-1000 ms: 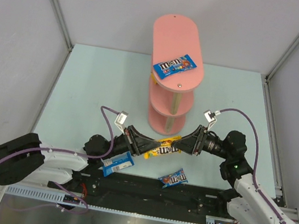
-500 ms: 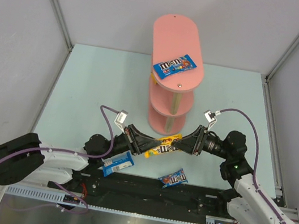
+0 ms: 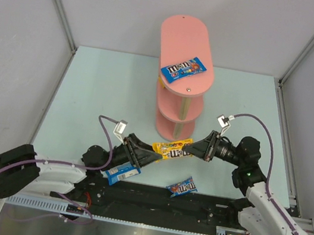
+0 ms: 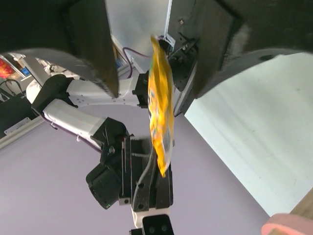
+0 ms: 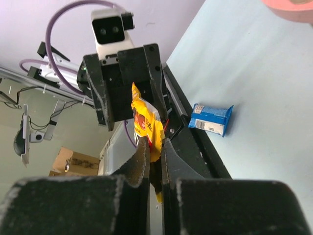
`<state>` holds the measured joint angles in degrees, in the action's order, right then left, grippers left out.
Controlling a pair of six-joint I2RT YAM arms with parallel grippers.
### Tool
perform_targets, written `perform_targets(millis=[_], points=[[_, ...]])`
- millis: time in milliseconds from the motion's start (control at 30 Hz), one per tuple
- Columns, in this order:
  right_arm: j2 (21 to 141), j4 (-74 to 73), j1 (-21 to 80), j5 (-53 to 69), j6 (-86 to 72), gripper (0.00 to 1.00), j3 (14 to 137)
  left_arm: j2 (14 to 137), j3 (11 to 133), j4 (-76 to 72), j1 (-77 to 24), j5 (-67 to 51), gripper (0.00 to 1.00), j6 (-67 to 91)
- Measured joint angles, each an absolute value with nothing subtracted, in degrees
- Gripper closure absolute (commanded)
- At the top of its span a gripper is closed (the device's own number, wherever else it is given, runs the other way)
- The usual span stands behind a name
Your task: Place and organize the candy bags onto the shelf
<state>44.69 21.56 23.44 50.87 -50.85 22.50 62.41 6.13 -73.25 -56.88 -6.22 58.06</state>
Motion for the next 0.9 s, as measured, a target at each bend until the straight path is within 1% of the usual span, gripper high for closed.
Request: perform_targets(millis=[33,67,133,233,333,500,567,700,900], points=[[44.69,21.58,22.90,51.03,-50.87,1.00,22.50,61.30,4.99,-73.25,-56.71,-6.22,0.25,58.08],[44.69,21.56,22.20,51.33,-50.87,1.00,22.50,60.12,3.95,-73.19,-56.51,-6.17,0.20,58.06],[44.69,21.52,20.73,52.01,-50.85,1.00,22.50,57.19,2.81,-72.77,-55.86,-6.13,0.17,58.17],[44.49,20.32,17.50,53.04,-50.26,1.00,22.50,52.18,2.68,-73.01,-54.74,-5.67,0.16,58.26],[42.92,15.99,13.21,53.43,-48.47,1.00,22.50,43.66,2.68,-72.97,-54.04,-4.62,0.13,58.00],[38.52,4.03,3.64,51.90,-43.13,1.00,23.75,29.76,2.68,-73.23,-53.84,-3.40,0.11,56.36],[37.87,-0.75,0.40,50.04,-41.36,1.00,25.12,26.63,2.68,-72.27,-53.80,-3.11,0.11,55.77],[37.58,-5.41,-4.03,46.04,-40.66,1.00,27.55,23.18,2.68,-69.95,-53.58,-3.07,0.11,55.29],[39.55,-5.48,-7.38,39.77,-42.87,1.00,31.31,22.96,2.68,-68.66,-53.45,-3.38,0.12,55.35]])
